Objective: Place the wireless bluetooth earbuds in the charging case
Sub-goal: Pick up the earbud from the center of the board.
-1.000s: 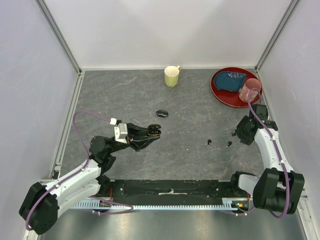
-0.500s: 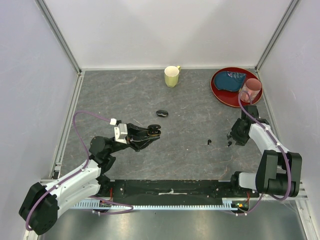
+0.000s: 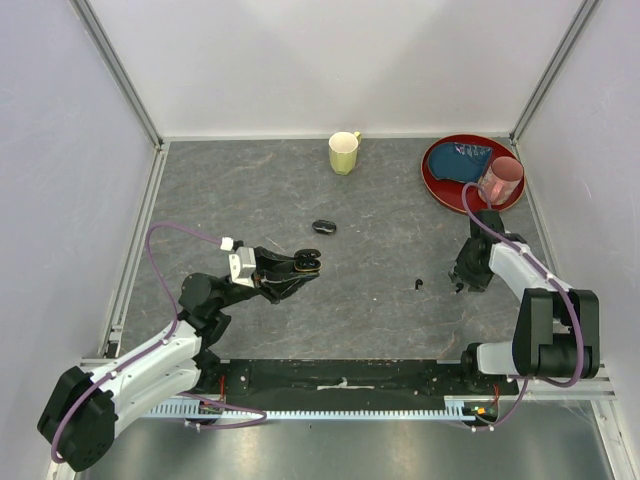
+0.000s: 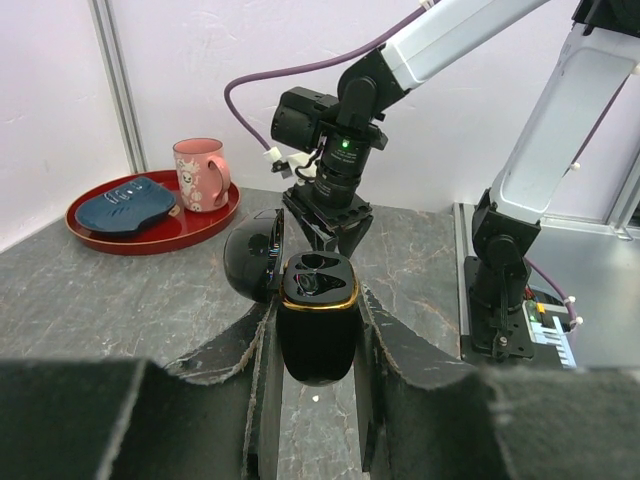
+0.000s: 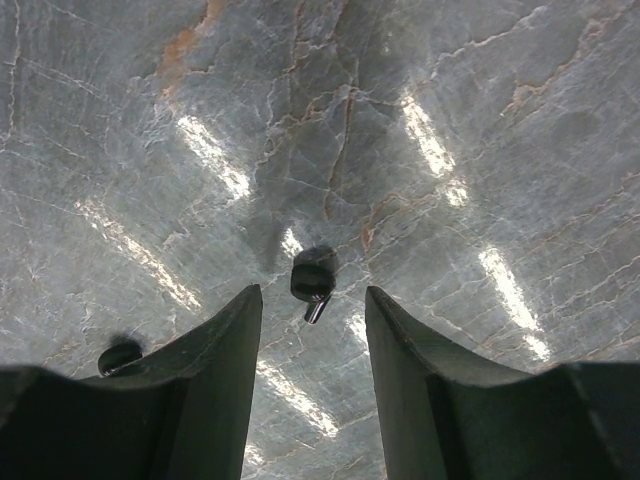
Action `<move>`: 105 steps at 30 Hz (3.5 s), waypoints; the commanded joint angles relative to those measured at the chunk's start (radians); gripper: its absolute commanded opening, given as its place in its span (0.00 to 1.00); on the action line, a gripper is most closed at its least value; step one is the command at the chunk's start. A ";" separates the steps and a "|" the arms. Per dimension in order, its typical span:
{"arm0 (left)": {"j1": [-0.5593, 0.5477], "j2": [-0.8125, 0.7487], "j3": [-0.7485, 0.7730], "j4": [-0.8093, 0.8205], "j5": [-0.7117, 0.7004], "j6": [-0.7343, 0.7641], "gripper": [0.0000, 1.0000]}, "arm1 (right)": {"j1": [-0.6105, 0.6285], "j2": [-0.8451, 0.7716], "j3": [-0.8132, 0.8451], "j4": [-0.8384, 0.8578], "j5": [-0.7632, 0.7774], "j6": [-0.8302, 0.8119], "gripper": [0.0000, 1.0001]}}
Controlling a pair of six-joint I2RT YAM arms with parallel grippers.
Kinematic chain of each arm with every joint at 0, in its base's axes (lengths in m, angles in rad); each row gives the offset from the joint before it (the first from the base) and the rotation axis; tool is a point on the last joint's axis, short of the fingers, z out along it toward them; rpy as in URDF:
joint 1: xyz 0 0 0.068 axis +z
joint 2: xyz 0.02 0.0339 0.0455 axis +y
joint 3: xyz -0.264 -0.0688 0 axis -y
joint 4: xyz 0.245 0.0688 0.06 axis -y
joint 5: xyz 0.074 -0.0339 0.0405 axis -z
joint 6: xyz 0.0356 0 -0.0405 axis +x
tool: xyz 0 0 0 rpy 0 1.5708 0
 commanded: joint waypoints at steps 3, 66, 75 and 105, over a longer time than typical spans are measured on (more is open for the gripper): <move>-0.002 -0.012 0.003 0.012 -0.021 0.053 0.02 | 0.014 0.023 0.027 0.045 0.030 0.022 0.53; -0.002 -0.018 0.007 -0.037 -0.034 0.061 0.02 | 0.016 0.026 -0.039 0.069 0.001 0.023 0.31; -0.002 -0.006 0.010 -0.037 -0.034 0.055 0.02 | 0.016 0.027 -0.048 0.100 -0.048 0.007 0.18; -0.002 0.101 0.038 0.063 -0.147 -0.042 0.02 | 0.537 -0.480 0.267 0.284 0.149 -0.109 0.00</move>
